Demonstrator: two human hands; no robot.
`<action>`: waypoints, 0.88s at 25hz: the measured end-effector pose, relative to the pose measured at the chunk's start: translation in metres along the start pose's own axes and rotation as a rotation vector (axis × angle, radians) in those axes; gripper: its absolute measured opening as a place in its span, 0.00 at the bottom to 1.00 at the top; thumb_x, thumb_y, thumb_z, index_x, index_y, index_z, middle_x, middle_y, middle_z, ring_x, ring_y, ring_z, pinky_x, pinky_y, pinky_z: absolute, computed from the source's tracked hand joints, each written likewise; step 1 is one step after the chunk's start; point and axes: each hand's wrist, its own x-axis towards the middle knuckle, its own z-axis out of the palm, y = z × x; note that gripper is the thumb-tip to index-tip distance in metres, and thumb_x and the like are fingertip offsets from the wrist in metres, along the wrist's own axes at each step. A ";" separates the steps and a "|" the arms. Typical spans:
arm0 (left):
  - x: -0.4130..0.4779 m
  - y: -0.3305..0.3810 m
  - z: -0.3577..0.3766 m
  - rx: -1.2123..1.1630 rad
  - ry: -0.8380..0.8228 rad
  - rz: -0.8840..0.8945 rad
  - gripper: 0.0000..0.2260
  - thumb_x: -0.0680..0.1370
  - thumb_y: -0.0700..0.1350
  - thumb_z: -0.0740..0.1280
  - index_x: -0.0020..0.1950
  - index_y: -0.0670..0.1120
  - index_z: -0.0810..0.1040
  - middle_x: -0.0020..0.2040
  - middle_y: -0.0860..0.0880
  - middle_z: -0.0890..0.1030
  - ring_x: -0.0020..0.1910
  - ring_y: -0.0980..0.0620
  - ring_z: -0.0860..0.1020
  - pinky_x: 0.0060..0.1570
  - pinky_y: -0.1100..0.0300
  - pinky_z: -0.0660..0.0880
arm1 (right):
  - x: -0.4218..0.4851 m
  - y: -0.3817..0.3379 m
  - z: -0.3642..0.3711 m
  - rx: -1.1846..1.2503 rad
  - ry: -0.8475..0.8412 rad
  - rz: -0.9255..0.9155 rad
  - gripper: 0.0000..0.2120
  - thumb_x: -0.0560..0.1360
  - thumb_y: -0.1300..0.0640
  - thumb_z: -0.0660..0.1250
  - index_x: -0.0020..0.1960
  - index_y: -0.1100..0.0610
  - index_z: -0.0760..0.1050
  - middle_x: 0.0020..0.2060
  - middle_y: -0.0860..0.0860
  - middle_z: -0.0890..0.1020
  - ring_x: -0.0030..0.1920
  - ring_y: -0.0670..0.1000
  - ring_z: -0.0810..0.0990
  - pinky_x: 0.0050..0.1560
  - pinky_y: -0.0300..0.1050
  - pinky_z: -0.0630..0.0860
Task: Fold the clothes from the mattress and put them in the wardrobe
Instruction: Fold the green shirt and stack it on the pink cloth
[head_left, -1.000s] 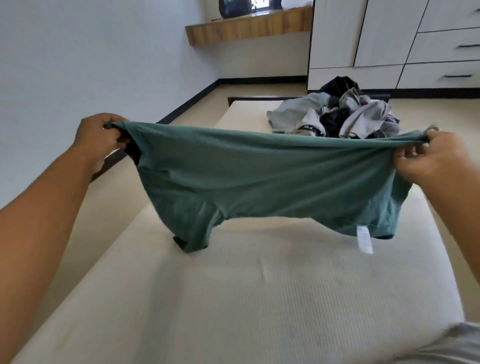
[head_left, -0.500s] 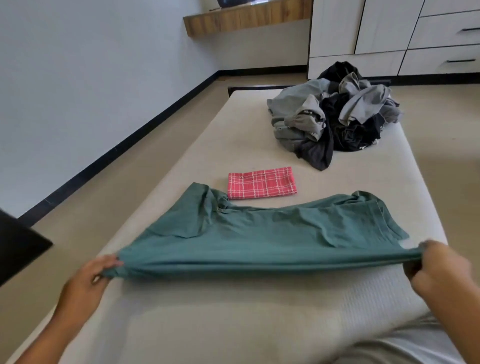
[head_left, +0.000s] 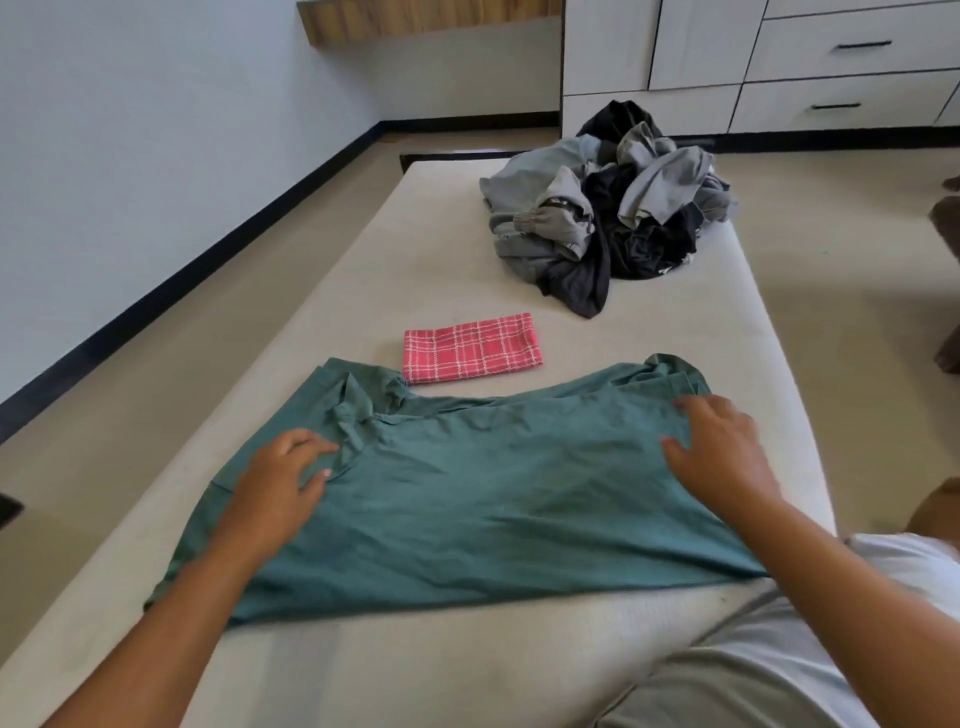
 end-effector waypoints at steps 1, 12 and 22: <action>0.029 0.002 0.012 0.011 -0.091 0.010 0.19 0.76 0.39 0.75 0.67 0.48 0.81 0.67 0.45 0.76 0.65 0.40 0.76 0.65 0.43 0.73 | 0.016 -0.005 0.003 -0.027 -0.066 -0.089 0.28 0.80 0.51 0.66 0.78 0.53 0.65 0.75 0.55 0.68 0.72 0.61 0.68 0.70 0.59 0.70; 0.144 -0.041 0.040 0.286 -0.533 -0.019 0.31 0.80 0.40 0.68 0.80 0.58 0.64 0.76 0.44 0.64 0.71 0.42 0.67 0.74 0.52 0.63 | 0.112 -0.005 0.016 -0.171 -0.234 -0.246 0.13 0.83 0.49 0.62 0.66 0.44 0.76 0.60 0.51 0.76 0.54 0.56 0.79 0.53 0.55 0.78; 0.168 -0.006 0.011 -0.006 -0.084 -0.061 0.09 0.82 0.36 0.61 0.54 0.44 0.80 0.56 0.46 0.73 0.52 0.47 0.74 0.54 0.55 0.71 | 0.106 -0.011 -0.002 0.096 0.202 -0.183 0.08 0.79 0.57 0.64 0.48 0.58 0.81 0.42 0.55 0.79 0.40 0.58 0.76 0.40 0.49 0.72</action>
